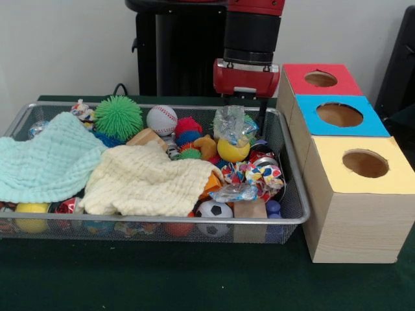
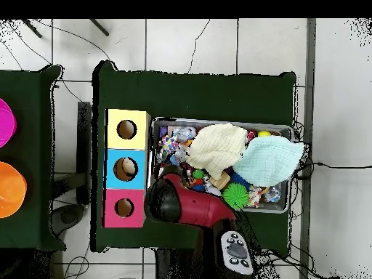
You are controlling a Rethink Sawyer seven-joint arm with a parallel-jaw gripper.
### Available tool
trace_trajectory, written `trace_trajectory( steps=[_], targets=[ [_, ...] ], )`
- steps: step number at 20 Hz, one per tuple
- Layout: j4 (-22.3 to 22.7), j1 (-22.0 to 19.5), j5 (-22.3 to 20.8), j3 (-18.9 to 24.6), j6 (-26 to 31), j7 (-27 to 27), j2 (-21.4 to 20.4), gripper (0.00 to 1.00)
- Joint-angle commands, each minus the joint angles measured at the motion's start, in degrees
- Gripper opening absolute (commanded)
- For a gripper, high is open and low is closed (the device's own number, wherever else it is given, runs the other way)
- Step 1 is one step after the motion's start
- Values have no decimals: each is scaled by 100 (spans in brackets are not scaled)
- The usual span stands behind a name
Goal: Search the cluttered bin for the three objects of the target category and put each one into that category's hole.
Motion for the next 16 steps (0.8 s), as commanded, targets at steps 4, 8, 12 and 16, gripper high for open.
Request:
trace_trajectory(
  steps=[4, 8, 12, 16],
  targets=[
    [-224, -690, -276, 850, 193, 688, 53, 100],
    [-218, -786, -320, 909, 258, 628, 19, 100],
    [-259, -783, -320, 905, 366, 599, -9, 100],
    [-314, -701, -274, 835, 420, 602, -7, 100]
  ],
)
